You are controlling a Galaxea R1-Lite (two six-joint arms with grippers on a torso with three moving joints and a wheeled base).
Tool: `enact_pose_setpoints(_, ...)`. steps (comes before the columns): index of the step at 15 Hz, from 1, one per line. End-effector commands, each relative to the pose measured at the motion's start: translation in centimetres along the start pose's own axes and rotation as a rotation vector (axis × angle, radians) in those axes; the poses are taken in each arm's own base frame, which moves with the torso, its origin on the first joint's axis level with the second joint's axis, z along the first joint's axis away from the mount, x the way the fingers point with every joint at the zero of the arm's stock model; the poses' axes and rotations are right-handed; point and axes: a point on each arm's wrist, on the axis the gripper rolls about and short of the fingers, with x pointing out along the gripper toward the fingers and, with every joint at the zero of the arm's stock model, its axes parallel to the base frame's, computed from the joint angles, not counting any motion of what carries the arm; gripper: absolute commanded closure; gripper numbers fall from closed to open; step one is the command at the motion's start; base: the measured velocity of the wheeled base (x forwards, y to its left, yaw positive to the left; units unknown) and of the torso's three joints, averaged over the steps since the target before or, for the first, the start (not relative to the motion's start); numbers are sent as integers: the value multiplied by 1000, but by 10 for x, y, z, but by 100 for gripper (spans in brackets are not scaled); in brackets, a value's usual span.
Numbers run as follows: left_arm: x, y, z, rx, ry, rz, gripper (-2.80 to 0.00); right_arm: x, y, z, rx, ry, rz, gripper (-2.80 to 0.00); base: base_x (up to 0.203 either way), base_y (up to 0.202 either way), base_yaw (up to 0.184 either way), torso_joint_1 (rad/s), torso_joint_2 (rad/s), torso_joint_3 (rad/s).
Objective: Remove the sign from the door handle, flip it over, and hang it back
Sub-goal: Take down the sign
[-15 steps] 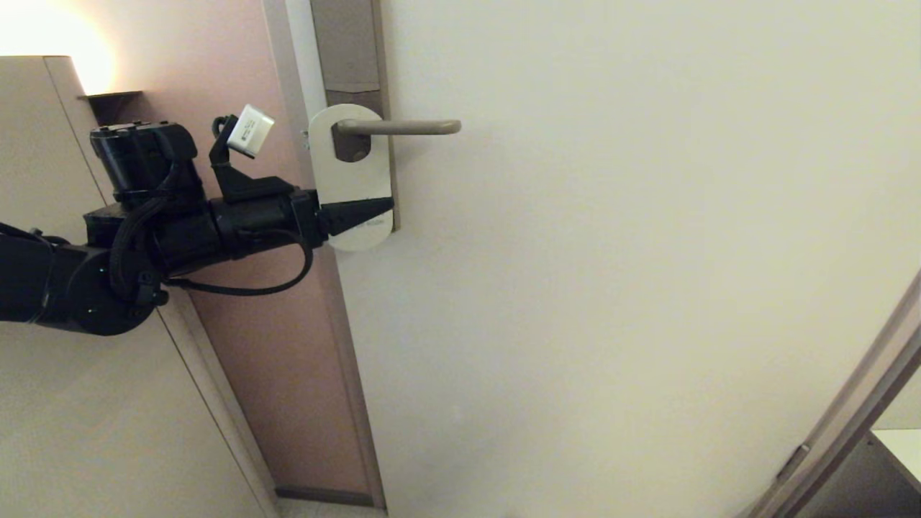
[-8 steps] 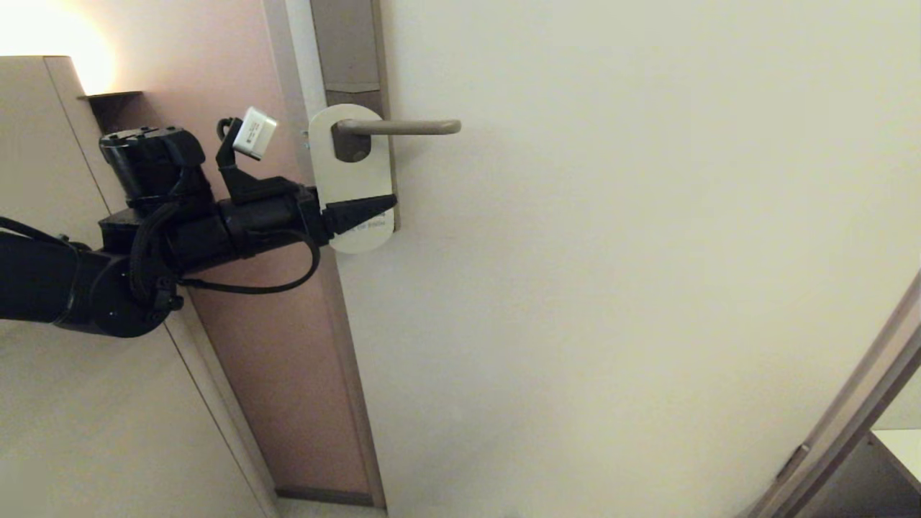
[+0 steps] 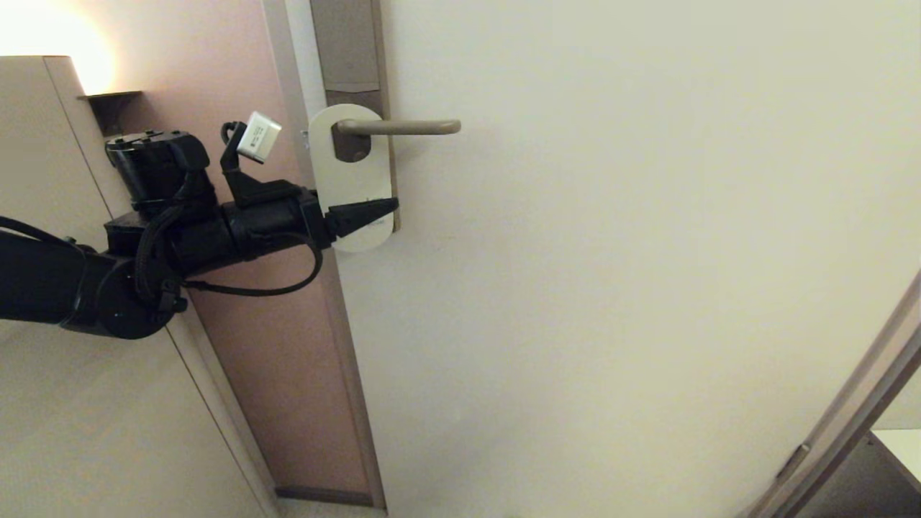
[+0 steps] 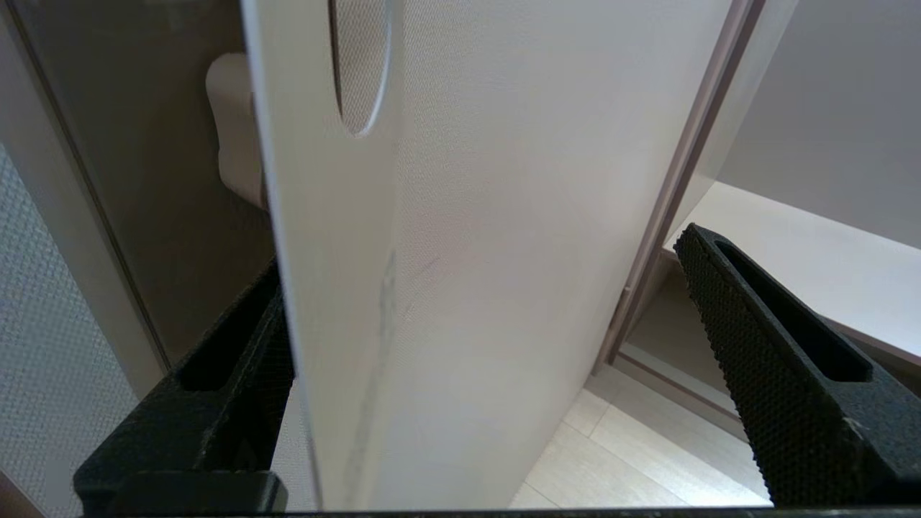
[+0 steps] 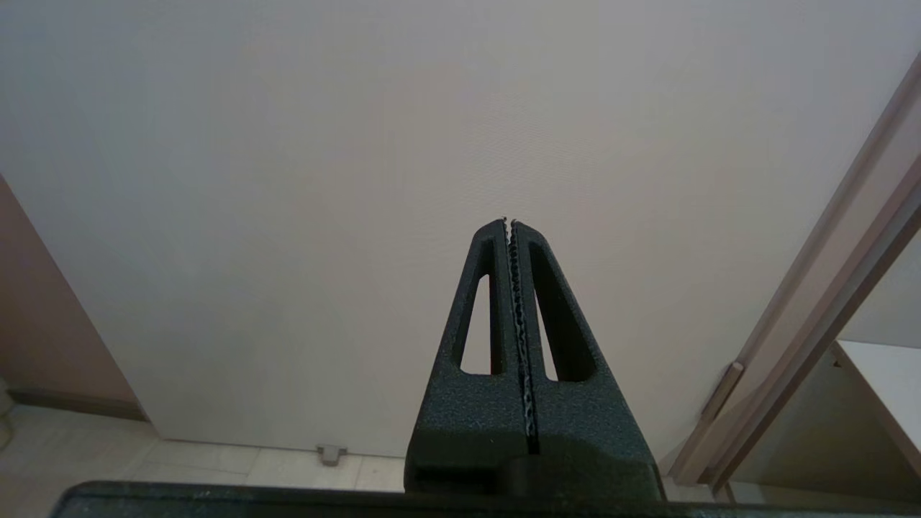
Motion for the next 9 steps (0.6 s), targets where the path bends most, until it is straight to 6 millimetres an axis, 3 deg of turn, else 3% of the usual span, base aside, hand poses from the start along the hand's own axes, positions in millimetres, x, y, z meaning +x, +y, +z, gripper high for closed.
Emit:
enact_pose_setpoints(1, 1, 1, 0, 5, -5, -5, -280, 0, 0, 0, -1, 1, 0, 0, 0, 0, 0, 0, 0, 0)
enact_pose_setpoints(2, 2, 3, -2, 15, -14, -7, -280, 0, 0, 0, -1, 1, 0, 0, 0, 0, 0, 0, 0, 0)
enact_pose_setpoints(3, 3, 3, -2, 21, -26, -9, 0, 0, 0, 0, -1, 1, 0, 0, 0, 0, 0, 0, 0, 0)
enact_pose_setpoints(9, 4, 1, -1, 3, -29, -13, 0, 0, 0, 0, -1, 1, 0, 0, 0, 0, 0, 0, 0, 0)
